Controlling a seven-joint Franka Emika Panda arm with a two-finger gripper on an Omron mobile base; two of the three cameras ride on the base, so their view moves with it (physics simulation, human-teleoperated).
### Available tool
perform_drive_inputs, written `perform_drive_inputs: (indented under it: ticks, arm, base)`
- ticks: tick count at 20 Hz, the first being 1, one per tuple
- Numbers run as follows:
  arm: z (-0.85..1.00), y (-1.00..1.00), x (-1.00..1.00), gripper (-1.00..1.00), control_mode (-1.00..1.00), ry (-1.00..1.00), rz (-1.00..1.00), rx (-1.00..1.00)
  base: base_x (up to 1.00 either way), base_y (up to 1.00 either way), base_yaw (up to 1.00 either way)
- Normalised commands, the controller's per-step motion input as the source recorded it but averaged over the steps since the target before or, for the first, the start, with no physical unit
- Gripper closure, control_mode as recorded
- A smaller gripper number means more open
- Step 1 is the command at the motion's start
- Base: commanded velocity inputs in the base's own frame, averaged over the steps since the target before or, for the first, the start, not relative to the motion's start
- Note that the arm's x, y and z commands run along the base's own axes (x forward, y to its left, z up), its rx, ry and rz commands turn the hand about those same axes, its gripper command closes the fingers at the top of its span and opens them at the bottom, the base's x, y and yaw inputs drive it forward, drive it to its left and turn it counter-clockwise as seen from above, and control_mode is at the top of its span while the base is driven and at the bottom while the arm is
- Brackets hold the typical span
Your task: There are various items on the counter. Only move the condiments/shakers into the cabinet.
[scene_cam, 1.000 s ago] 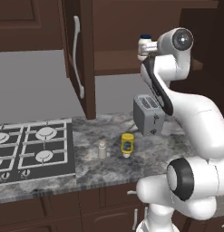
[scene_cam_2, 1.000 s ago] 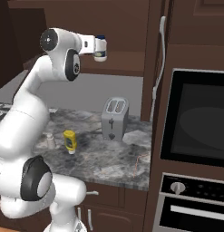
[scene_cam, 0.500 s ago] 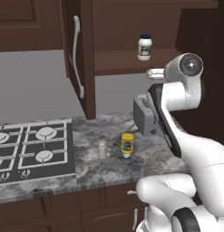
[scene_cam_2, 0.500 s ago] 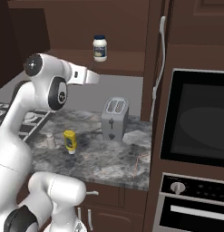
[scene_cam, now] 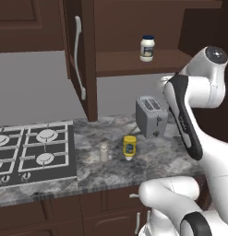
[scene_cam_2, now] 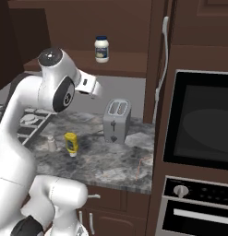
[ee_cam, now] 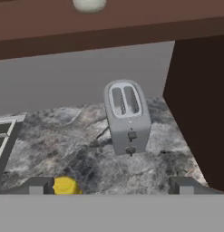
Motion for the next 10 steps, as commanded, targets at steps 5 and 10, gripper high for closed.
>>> perform_drive_inputs:
  ticks: [5, 10]
  arm:
    - [-0.98, 0.45, -0.44, -1.0, -1.0, 0.02, 0.19, -0.03]
    - [-0.94, 0.16, -0.34, -1.0, -1.0, 0.02, 0.32, 0.0]
  base:
    - [0.0, 0.0, 0.0]
    - [0.0, 0.0, 0.0]
